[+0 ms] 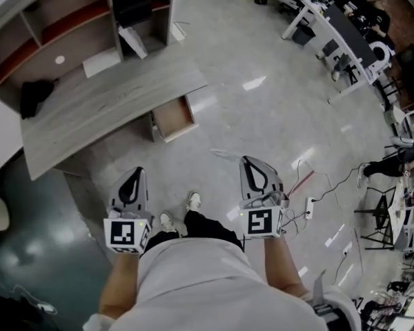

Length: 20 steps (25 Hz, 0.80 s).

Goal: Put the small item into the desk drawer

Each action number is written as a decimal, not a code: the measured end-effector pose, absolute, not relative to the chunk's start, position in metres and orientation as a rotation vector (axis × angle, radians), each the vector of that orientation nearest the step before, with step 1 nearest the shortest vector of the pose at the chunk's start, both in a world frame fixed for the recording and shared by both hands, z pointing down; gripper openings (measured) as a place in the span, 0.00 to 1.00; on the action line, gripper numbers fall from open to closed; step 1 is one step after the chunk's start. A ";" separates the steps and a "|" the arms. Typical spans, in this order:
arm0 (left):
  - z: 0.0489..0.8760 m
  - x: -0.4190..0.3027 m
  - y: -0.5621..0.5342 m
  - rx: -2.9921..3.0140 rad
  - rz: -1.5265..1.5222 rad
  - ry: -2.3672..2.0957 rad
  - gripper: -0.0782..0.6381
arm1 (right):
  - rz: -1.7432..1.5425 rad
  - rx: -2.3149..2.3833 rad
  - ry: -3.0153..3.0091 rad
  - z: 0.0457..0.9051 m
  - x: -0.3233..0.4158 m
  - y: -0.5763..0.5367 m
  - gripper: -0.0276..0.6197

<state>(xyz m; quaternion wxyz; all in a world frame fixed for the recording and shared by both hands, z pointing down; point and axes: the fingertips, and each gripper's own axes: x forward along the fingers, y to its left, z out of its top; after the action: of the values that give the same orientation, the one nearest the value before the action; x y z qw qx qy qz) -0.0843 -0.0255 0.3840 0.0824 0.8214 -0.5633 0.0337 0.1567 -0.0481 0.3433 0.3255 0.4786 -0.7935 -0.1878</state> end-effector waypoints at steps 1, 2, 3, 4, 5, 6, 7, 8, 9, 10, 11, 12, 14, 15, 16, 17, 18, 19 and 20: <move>0.382 -0.082 -0.030 2.449 0.098 -1.697 0.13 | -0.494 1.242 -2.086 0.345 0.159 -0.057 0.08; 0.379 -0.080 -0.035 2.446 0.098 -1.711 0.13 | -0.494 1.231 -2.093 0.345 0.160 -0.065 0.08; 0.376 -0.079 -0.040 2.443 0.103 -1.724 0.13 | -0.493 1.222 -2.102 0.345 0.160 -0.074 0.08; 0.375 -0.079 -0.045 2.436 0.112 -1.737 0.13 | -0.493 1.213 -2.112 0.346 0.161 -0.083 0.08; 0.374 -0.078 -0.050 2.420 0.120 -1.752 0.13 | -0.489 1.204 -2.121 0.348 0.162 -0.092 0.08; 0.374 -0.078 -0.056 2.401 0.125 -1.769 0.13 | -0.485 1.192 -2.128 0.352 0.163 -0.100 0.08; 0.373 -0.077 -0.061 2.383 0.125 -1.782 0.13 | -0.482 1.179 -2.134 0.356 0.165 -0.108 0.08; 0.374 -0.076 -0.066 2.366 0.123 -1.792 0.13 | -0.481 1.166 -2.137 0.360 0.166 -0.116 0.08; 0.376 -0.075 -0.072 2.353 0.126 -1.798 0.13 | -0.481 1.154 -2.140 0.364 0.166 -0.125 0.08; 0.378 -0.074 -0.076 2.341 0.133 -1.804 0.13 | -0.480 1.144 -2.143 0.367 0.167 -0.134 0.08; 0.381 -0.074 -0.080 2.329 0.142 -1.811 0.13 | -0.479 1.134 -2.147 0.371 0.167 -0.142 0.08; 0.383 -0.075 -0.083 2.318 0.153 -1.821 0.13 | -0.475 1.125 -2.151 0.376 0.167 -0.149 0.08; 0.389 -0.076 -0.087 2.307 0.183 -1.843 0.13 | -0.462 1.107 -2.157 0.385 0.170 -0.160 0.08; 0.391 -0.076 -0.089 2.306 0.198 -1.852 0.13 | -0.454 1.099 -2.159 0.390 0.171 -0.164 0.08; 0.393 -0.076 -0.091 2.298 0.204 -1.859 0.13 | -0.450 1.092 -2.161 0.395 0.171 -0.169 0.08; 0.394 -0.076 -0.093 2.283 0.200 -1.863 0.13 | -0.449 1.083 -2.164 0.398 0.171 -0.173 0.08; 0.395 -0.075 -0.095 2.269 0.199 -1.866 0.13 | -0.448 1.072 -2.165 0.402 0.170 -0.177 0.08; 0.398 -0.075 -0.098 2.257 0.203 -1.870 0.13 | -0.447 1.059 -2.164 0.406 0.169 -0.182 0.08; 0.401 -0.074 -0.102 2.249 0.209 -1.874 0.13 | -0.448 1.044 -2.164 0.410 0.168 -0.187 0.08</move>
<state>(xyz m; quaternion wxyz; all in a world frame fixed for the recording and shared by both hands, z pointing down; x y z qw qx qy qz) -0.0737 -0.1024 0.4009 0.1030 0.7622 -0.6351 0.0708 0.1677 -0.1872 0.4102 0.3416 0.4015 -0.8321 -0.1724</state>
